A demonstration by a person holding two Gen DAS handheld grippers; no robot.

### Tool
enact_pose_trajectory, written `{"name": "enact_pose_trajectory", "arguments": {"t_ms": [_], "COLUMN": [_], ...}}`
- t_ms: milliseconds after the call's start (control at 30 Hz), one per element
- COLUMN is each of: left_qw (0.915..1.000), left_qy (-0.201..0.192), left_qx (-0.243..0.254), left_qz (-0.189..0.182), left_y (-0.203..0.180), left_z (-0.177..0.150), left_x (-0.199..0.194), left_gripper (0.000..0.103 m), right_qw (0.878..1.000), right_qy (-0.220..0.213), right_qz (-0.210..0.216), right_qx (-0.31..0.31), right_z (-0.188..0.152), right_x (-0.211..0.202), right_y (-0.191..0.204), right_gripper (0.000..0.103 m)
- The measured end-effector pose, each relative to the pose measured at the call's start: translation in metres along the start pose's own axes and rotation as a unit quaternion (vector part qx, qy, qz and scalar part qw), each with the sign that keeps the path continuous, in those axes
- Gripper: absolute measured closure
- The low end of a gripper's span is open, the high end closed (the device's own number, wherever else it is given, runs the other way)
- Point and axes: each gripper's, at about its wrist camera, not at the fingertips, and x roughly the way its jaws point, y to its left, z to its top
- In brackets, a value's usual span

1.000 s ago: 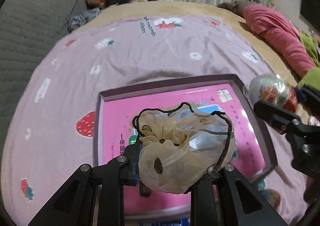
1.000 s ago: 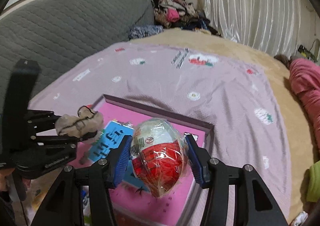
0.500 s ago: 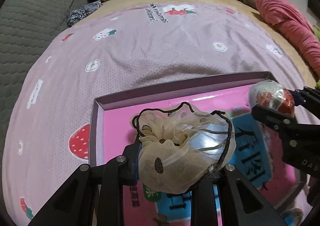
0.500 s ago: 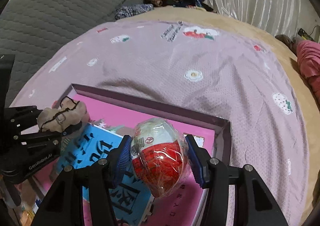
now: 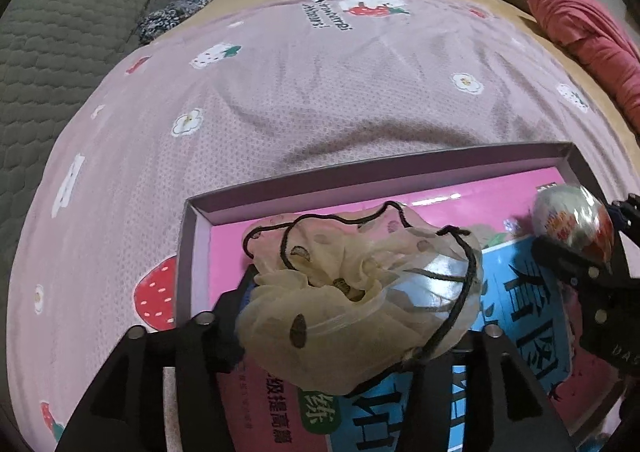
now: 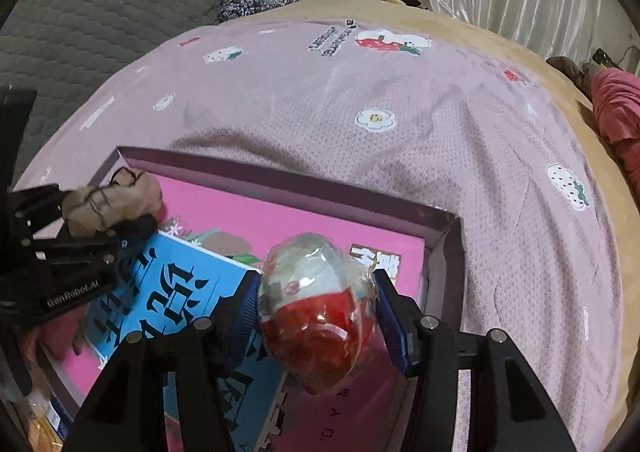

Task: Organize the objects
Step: 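Carry the red egg with the right tool while the left tool carries the mesh bag over the pink tray, then open the right tool to drop the egg in the tray while the left tool releases the mesh bag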

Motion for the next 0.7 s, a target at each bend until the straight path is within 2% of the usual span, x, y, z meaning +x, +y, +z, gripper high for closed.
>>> {"name": "enact_pose_trajectory", "arguments": {"t_ms": [100,133,300,433,600,700], "left_qw": [1.0,1.0,1.0,0.9999,0.9992,0.999], "left_qy": [0.003,0.004,0.003,-0.002,0.0,-0.006], "left_qx": [-0.001,-0.001,-0.002,-0.01,-0.027,-0.031], "left_qz": [0.0,-0.001,0.001,-0.004,-0.03,-0.031], "left_y": [0.003,0.003,0.009,0.015,0.023,0.026], "left_z": [0.0,-0.001,-0.005,-0.007,-0.009,-0.011], "left_x": [-0.001,-0.001,-0.006,-0.016,-0.03,-0.04], "left_gripper": [0.03,0.028,0.026,0.02,0.019,0.019], "right_qw": [1.0,1.0,1.0,0.999,0.999,0.998], "right_qy": [-0.004,-0.005,-0.019,-0.032,-0.043,-0.047], "right_qz": [-0.003,-0.001,-0.005,-0.001,0.004,0.007], "right_qx": [0.0,0.001,0.005,0.015,0.029,0.031], "right_z": [-0.001,-0.001,0.001,0.003,0.001,-0.001], "right_x": [-0.002,-0.003,-0.016,-0.031,-0.051,-0.062], "right_y": [0.0,0.0,-0.003,-0.007,-0.008,-0.007], "right_gripper": [0.028,0.026,0.017,0.013,0.012,0.012]}}
